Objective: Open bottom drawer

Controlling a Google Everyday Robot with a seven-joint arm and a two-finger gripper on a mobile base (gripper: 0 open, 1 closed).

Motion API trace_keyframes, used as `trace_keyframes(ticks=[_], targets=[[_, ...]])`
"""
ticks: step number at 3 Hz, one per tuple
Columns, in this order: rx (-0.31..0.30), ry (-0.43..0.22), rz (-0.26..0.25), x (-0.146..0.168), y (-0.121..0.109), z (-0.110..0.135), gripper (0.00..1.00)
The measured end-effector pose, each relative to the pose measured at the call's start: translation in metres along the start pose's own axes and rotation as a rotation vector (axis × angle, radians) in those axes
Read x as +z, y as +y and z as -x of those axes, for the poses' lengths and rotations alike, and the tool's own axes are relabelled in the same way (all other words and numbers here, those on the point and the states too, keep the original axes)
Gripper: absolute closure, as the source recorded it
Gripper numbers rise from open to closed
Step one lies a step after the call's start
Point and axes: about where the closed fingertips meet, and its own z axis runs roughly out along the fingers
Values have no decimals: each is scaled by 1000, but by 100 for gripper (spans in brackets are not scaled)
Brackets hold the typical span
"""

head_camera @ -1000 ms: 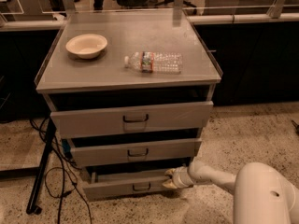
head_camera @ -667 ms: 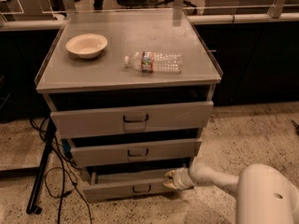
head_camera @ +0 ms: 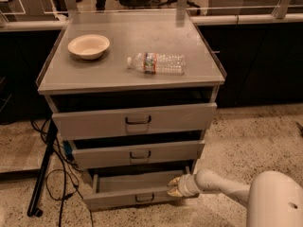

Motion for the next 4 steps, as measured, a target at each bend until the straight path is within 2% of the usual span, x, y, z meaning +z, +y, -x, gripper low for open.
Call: trace_keyframes(ticks=[1,2,3,4], targets=[[8,-10,-5,-11,26,-8,100],[8,-10,-5,-11,26,-8,100],[8,-10,-5,-11,26,-8,83],[8,-10,-5,-11,26,-8,60]])
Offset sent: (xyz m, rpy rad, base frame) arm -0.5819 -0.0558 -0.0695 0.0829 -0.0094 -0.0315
